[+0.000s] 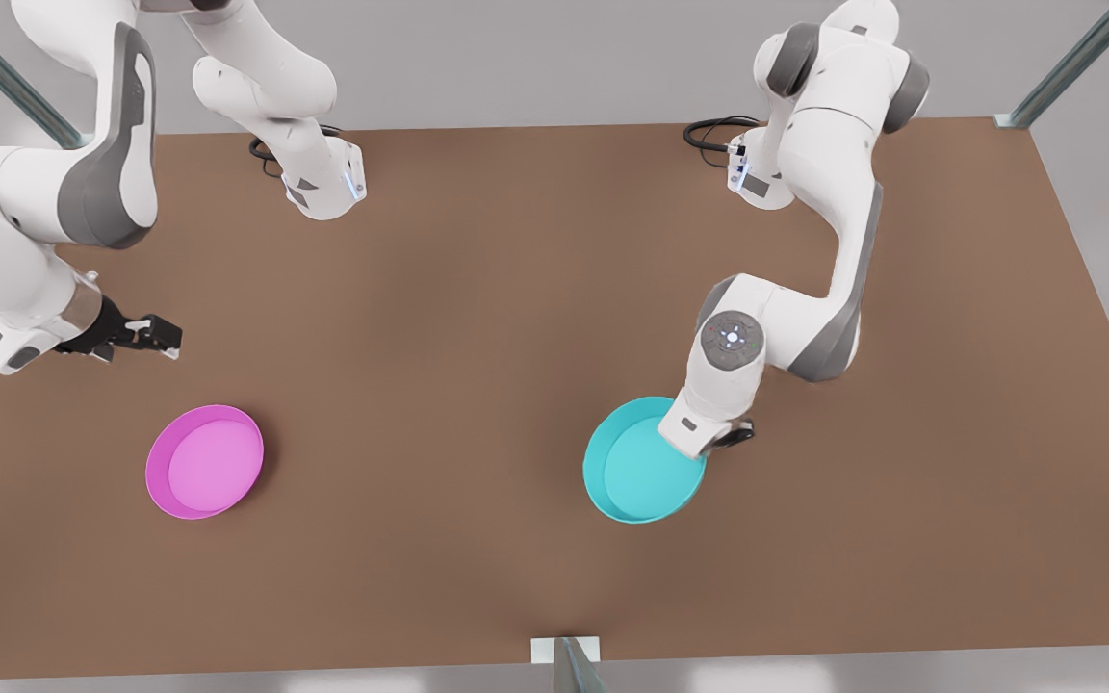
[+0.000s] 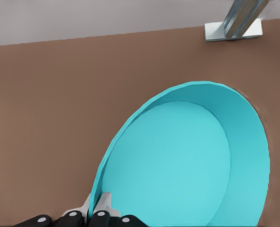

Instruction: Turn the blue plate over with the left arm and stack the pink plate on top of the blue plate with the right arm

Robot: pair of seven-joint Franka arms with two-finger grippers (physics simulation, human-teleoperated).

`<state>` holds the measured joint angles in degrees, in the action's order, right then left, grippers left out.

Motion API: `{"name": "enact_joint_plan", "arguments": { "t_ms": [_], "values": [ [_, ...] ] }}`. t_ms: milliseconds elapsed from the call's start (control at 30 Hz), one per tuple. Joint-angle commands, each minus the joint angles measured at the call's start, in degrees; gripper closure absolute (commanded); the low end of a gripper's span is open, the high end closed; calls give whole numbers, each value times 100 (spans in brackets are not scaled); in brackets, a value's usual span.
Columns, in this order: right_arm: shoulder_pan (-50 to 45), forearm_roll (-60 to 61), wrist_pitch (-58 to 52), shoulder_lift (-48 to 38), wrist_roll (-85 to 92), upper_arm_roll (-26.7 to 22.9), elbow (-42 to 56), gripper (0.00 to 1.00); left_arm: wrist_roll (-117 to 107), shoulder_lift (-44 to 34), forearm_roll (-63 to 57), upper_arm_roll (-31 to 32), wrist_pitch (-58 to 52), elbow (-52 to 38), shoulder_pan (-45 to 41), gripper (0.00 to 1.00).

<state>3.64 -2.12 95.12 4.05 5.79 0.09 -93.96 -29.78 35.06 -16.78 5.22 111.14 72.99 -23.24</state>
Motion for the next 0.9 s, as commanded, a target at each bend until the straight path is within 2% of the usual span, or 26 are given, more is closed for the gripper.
{"name": "enact_joint_plan", "arguments": {
  "t_ms": [0,233,500,633,767,867],
  "values": [
    [-3,1,-2,-1,19,0,0,0,-45,1,-659,-3,-14,-13,-49,79],
    [23,-96,-2,-89,-8,26,-149,0,-1231,361,-2769,-30,-453,-417,-990,79],
    [102,-166,130,-18,-8,18,-158,0,-1390,361,-5010,-30,-1446,-452,-2106,79],
    [111,-157,200,193,1,18,-158,0,-1390,642,-6187,-30,-1666,-452,-2633,79],
    [559,27,622,728,63,18,-105,0,-1627,1767,-7454,-100,-2194,-1103,-3178,79],
    [867,167,1035,1300,607,9,176,0,-1759,2268,-7577,-952,-2194,-1348,-3846,79]
  ]
}}
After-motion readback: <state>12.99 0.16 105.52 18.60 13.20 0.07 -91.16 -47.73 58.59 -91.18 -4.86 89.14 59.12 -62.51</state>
